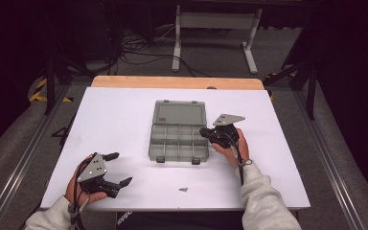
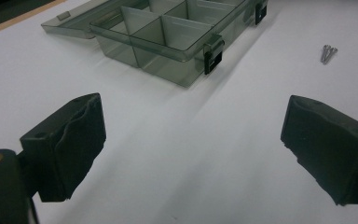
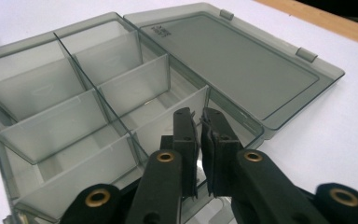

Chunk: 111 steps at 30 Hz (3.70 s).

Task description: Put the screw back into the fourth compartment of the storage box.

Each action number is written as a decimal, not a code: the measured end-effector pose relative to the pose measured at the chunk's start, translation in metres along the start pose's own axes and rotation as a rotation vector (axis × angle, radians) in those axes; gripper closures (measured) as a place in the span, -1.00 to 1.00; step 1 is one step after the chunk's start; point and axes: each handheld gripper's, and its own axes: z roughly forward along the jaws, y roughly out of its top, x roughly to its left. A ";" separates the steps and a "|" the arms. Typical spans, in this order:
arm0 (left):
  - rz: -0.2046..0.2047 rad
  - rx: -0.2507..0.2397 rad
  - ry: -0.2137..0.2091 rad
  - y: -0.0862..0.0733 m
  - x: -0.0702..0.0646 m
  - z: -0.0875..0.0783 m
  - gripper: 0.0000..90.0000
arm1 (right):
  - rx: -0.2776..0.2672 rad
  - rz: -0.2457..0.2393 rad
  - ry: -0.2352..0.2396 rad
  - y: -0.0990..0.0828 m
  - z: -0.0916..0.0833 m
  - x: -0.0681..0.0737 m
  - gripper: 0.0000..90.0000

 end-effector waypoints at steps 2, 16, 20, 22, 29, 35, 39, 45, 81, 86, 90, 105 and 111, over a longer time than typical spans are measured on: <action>0.000 0.001 0.002 0.000 0.000 0.000 -0.84 | -0.017 -0.009 0.001 0.001 -0.004 0.001 0.83; 0.007 -0.002 0.004 0.000 0.000 -0.001 -0.85 | -0.083 -0.103 0.036 0.003 -0.043 0.026 0.53; 0.007 -0.002 0.006 0.001 -0.001 -0.001 -0.85 | -0.097 -0.128 0.063 0.001 -0.054 0.037 0.43; 0.007 -0.003 0.008 0.001 -0.001 -0.002 -0.85 | -0.098 -0.138 0.073 -0.001 -0.058 0.042 0.35; 0.006 -0.002 0.011 0.001 -0.001 -0.002 -0.87 | -0.080 -0.169 0.107 -0.008 -0.067 0.063 0.08; 0.006 0.000 0.013 0.001 -0.001 -0.001 -0.89 | -0.055 -0.184 0.134 -0.013 -0.067 0.079 -0.17; 0.006 0.001 0.014 0.001 -0.001 -0.001 -0.89 | -0.031 -0.195 0.161 -0.017 -0.064 0.091 -0.32; 0.004 0.001 0.016 0.001 -0.001 -0.001 -0.91 | 0.040 -0.222 0.249 -0.026 -0.048 0.111 -0.39; 0.009 0.009 0.010 0.001 -0.003 0.000 -0.90 | 0.156 -0.279 0.341 -0.038 -0.016 0.121 0.38; 0.010 0.008 0.010 0.001 -0.003 0.000 -0.90 | 0.150 -0.287 0.344 -0.037 -0.016 0.121 0.47; 0.007 0.010 0.007 0.001 -0.002 0.001 -0.89 | 0.146 -0.289 0.358 -0.037 -0.017 0.122 0.54; 0.012 0.008 0.011 0.002 -0.004 0.000 -0.89 | 0.179 -0.312 0.358 -0.037 -0.013 0.124 0.70; 0.011 0.009 0.010 0.002 -0.003 0.000 -0.89 | 0.159 -0.300 0.368 -0.035 -0.018 0.121 0.70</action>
